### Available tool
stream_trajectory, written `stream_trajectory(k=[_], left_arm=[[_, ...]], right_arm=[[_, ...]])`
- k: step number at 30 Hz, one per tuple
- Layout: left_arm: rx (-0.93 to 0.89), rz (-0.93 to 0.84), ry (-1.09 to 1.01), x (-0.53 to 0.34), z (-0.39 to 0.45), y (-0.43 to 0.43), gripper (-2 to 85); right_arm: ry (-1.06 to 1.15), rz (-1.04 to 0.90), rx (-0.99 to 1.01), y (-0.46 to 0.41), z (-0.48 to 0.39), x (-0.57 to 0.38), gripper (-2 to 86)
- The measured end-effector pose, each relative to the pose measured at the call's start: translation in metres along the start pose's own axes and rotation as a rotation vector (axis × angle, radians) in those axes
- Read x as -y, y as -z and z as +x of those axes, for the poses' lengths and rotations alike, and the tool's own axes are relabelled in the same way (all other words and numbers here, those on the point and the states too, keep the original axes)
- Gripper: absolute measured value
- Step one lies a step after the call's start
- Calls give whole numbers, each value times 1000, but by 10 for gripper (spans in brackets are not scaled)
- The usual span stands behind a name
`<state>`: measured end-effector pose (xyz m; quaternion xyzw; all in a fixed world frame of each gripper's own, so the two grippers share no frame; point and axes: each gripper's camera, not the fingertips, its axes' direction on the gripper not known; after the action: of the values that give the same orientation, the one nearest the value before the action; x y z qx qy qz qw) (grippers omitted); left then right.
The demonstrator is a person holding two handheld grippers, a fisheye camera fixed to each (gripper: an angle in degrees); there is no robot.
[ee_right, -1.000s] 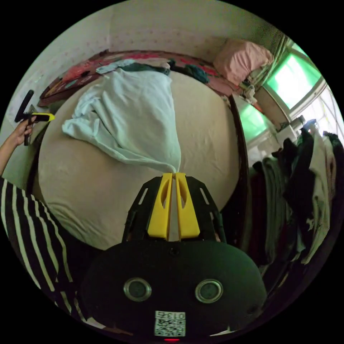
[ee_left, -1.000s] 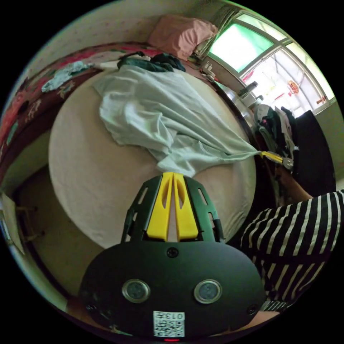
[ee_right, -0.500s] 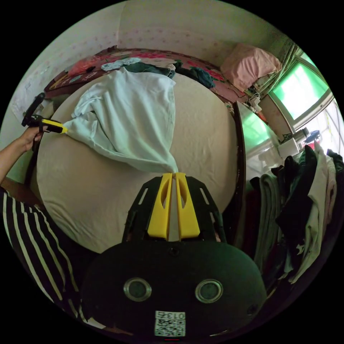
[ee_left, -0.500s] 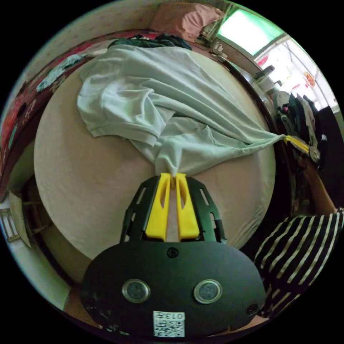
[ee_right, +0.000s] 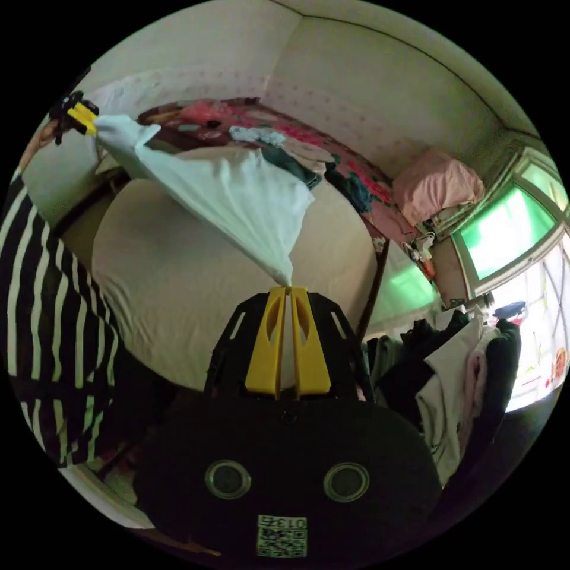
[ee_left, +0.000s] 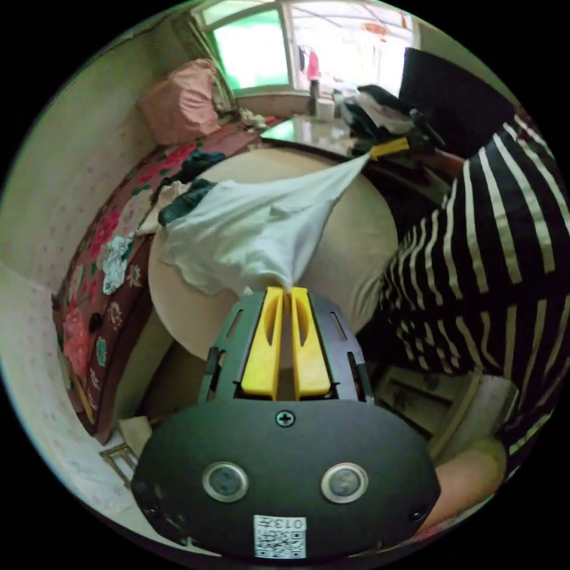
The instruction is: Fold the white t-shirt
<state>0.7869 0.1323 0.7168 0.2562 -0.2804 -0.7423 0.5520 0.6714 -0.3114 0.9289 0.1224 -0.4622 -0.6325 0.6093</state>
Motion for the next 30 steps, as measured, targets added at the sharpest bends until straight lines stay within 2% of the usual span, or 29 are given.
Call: stream_trajectory(k=[2,6,11,15,17,22,25,28,30], left_arm=[[-48,-113,-3,-3,8,-26,10],[-186,-210,166,-19,9,-109,10],[-289,-400,132,-17,35,-195,12],[-295,-437,84,-18,45,-211,16],[-374,-450,169,-27,37,-223,23],[-588,-379,367,-60,10,-225,60],[-673,-200,518,-84,-30,-200,61],[-482,-12,683,-100,-85,-176,63],[-320,9,746,-96,-116,-179,70]], right_arm=[[83,-70,3,-16,-11,-1,9],[233,-288,-21,-80,-35,-8,8],[264,-380,-38,-112,-30,-6,7],[260,-452,36,-130,-34,-19,7],[226,-487,72,-141,-36,-24,7],[108,-570,152,-158,-16,-24,8],[-16,-491,167,-148,20,-11,20],[-159,-379,76,-151,64,22,39],[-219,-279,76,-164,86,53,50]])
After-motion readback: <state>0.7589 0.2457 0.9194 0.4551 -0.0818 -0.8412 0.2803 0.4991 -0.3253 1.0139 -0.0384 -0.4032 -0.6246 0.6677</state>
